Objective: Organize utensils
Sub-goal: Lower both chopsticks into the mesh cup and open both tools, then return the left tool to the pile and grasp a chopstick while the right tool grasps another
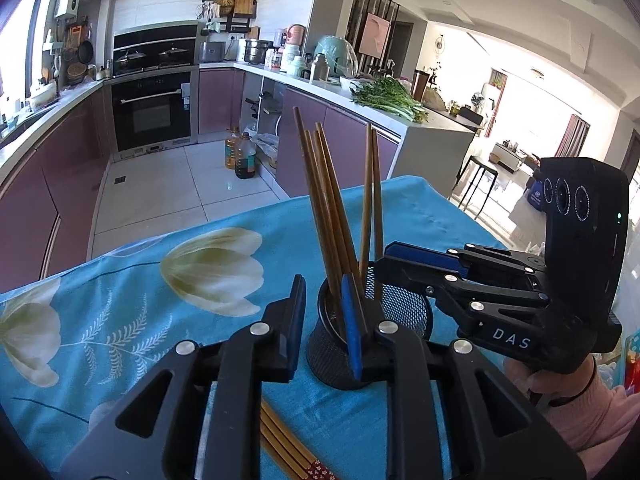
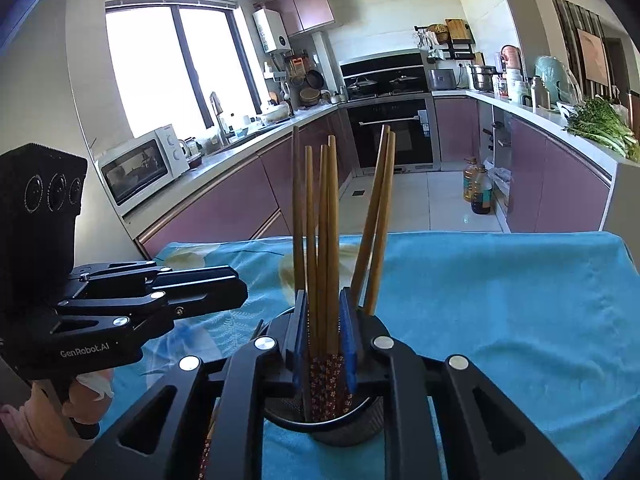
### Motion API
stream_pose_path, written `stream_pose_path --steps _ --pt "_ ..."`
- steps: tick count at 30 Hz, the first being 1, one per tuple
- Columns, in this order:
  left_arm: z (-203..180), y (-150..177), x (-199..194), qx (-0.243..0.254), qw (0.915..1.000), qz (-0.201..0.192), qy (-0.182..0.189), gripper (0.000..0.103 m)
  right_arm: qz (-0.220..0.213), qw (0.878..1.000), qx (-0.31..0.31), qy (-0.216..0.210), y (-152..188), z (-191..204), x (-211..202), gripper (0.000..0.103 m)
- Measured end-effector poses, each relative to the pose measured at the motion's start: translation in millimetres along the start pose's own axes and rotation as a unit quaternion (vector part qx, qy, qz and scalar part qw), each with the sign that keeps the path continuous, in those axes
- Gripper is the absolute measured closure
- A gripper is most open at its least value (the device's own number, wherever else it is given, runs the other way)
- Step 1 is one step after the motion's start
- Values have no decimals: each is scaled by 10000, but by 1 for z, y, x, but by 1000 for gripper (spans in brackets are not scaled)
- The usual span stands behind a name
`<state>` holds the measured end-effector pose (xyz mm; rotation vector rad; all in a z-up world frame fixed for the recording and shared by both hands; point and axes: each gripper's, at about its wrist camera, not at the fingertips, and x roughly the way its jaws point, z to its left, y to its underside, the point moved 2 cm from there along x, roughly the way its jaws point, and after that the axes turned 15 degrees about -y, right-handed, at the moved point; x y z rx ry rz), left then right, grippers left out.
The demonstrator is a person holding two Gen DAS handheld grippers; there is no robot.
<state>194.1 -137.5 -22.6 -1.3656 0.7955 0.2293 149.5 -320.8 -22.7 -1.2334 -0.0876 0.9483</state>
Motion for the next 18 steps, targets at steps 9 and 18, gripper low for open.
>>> stream_pose_path --steps 9,18 --pt "36 38 -52 -208 9970 -519 -541 65 103 9954 -601 -736 22 52 -18 71" --pt "60 94 -39 -427 9947 44 -939 57 1084 9896 -435 -839 74 66 34 66"
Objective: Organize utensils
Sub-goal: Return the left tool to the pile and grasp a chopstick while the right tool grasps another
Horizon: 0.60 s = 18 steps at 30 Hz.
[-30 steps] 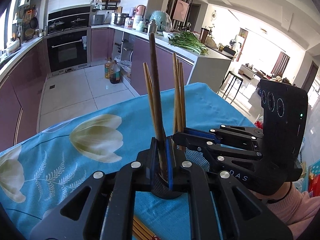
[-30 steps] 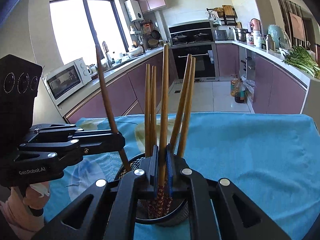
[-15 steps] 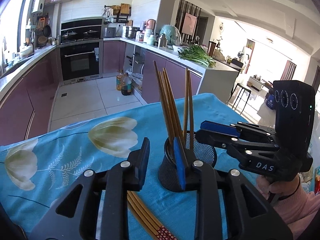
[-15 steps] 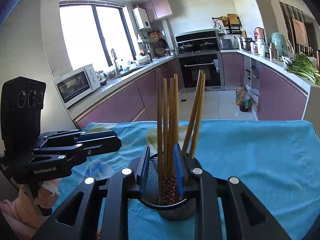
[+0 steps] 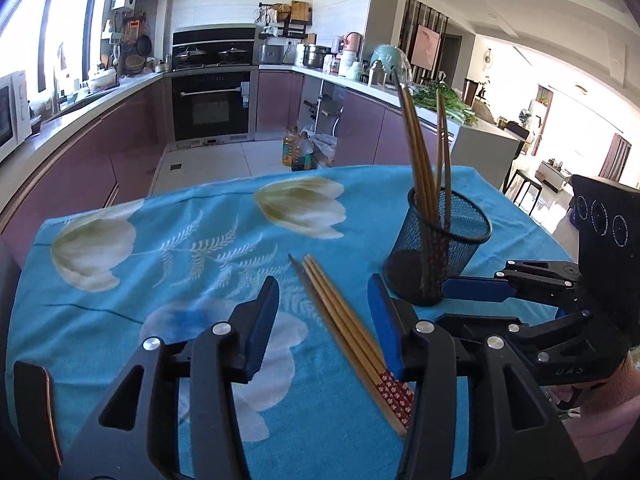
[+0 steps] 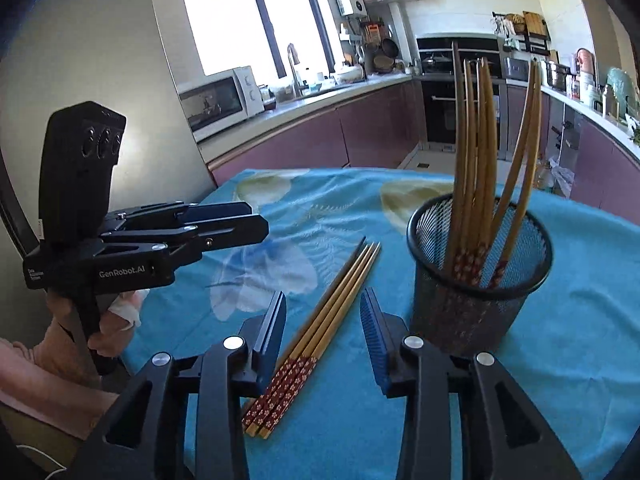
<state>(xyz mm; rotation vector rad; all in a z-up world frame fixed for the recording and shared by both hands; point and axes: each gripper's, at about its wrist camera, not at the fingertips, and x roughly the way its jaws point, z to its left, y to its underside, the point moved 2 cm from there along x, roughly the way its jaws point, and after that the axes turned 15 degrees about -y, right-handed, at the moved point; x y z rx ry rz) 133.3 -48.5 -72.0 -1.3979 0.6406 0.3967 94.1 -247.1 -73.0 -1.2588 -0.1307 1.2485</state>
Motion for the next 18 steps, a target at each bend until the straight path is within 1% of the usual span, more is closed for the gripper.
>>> stream_pose_path --steps 5,10,14,18 --pt "-3 26 17 -4 9993 376 7 57 327 9990 281 86 15 -9 23 66" --pt "-6 40 31 30 9976 693 27 57 481 9981 327 216 24 -9 29 66" --pt "-13 45 36 116 9963 846 63 56 536 9977 263 308 22 -7 31 66" --pt "-18 47 40 200 9957 904 70 56 594 9973 199 386 24 -5 34 66"
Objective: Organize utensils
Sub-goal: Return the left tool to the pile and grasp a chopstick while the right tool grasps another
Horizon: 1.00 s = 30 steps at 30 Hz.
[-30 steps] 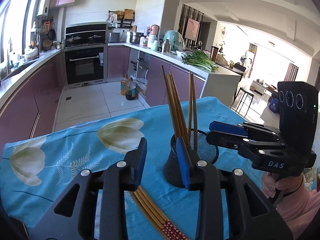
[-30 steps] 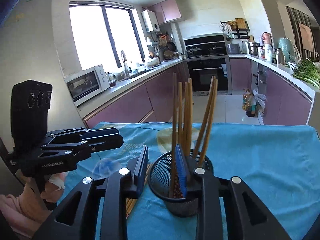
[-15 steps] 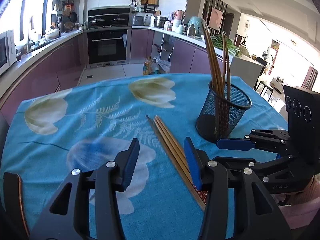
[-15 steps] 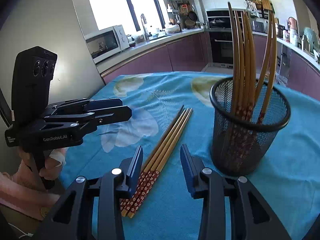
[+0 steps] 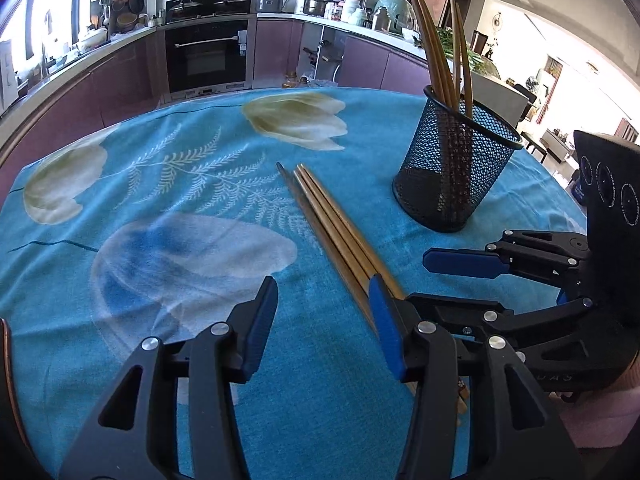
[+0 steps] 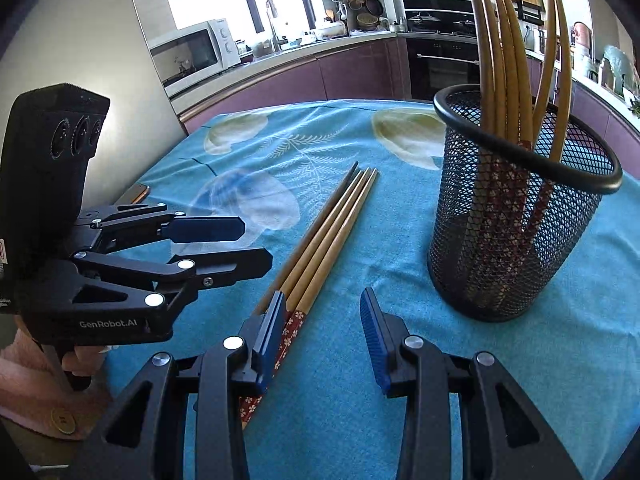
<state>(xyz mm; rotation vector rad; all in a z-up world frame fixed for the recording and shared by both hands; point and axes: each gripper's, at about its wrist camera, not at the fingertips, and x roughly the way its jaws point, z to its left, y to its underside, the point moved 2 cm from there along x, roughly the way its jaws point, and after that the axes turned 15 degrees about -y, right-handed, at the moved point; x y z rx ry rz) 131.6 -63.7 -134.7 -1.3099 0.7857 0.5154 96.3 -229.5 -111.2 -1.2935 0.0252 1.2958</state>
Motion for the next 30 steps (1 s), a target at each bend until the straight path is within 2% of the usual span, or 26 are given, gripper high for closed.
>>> stream_pose_path --steps 30 --pt "-5 1 12 213 9993 280 -113 58 180 9995 9 253 -2 -3 12 67"
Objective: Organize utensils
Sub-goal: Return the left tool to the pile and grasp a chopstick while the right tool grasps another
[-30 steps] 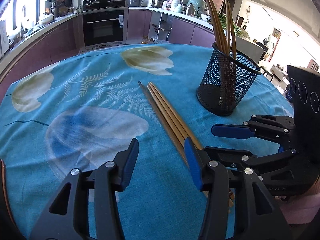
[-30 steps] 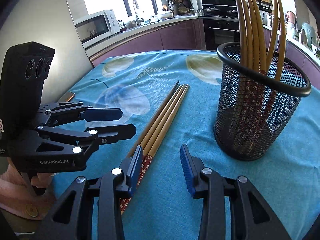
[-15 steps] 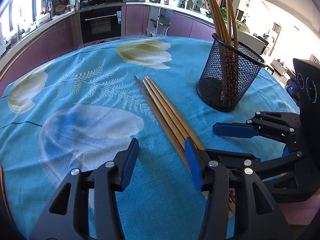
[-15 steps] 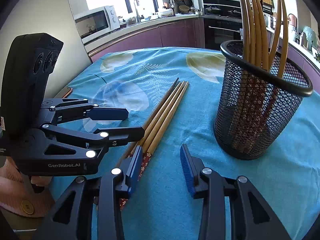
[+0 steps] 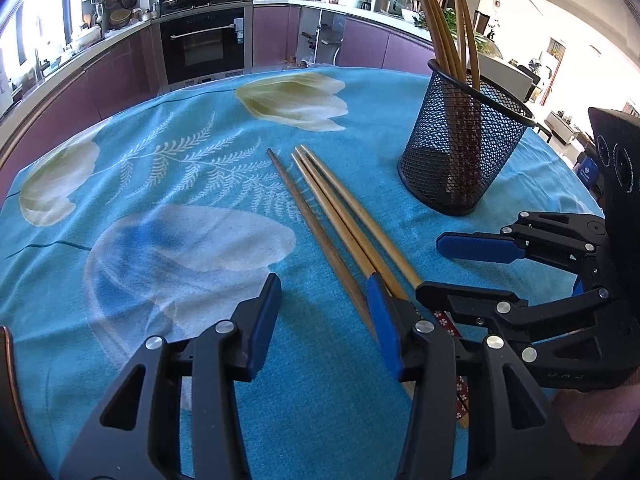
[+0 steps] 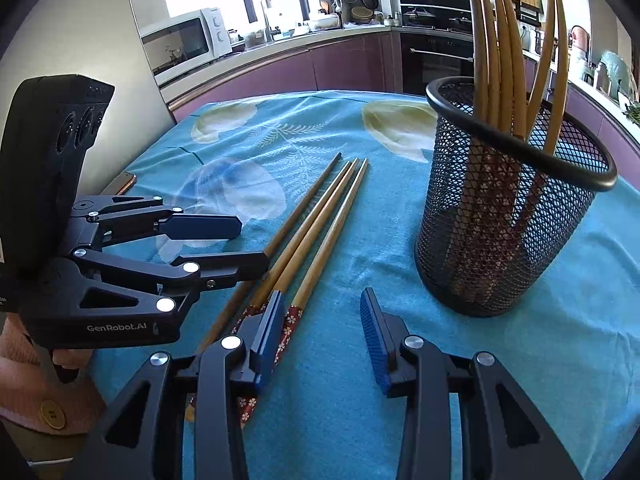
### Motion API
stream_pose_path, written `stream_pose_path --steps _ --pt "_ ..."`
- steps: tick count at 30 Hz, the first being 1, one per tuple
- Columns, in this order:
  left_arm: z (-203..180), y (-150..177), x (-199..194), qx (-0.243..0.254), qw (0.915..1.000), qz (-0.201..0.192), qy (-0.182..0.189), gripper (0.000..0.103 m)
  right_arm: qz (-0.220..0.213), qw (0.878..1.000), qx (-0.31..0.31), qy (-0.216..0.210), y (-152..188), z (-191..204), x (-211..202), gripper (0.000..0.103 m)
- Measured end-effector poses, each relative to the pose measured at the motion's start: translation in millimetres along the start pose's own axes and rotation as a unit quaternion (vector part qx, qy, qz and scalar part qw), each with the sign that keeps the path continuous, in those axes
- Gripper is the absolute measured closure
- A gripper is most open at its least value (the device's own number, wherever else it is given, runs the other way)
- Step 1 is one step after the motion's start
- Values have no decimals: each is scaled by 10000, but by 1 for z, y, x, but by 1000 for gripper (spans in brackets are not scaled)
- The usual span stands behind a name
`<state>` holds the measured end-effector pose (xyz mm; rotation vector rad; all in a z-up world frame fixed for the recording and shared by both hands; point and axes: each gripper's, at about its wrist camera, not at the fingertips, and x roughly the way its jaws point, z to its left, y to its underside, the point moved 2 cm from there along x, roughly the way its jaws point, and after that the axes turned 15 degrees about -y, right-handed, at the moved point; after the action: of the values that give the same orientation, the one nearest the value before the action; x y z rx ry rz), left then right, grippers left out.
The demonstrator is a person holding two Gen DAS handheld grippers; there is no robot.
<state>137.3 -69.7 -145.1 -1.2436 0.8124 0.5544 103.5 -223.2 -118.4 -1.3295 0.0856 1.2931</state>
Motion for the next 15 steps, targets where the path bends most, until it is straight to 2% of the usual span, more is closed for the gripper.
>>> stream_pose_path --steps 6,15 --pt "-2 -6 5 126 9998 15 -124 60 29 9999 -52 135 -7 1 8 67" --pt "3 -18 15 77 9999 78 -77 75 27 9997 -3 246 -19 -5 18 76"
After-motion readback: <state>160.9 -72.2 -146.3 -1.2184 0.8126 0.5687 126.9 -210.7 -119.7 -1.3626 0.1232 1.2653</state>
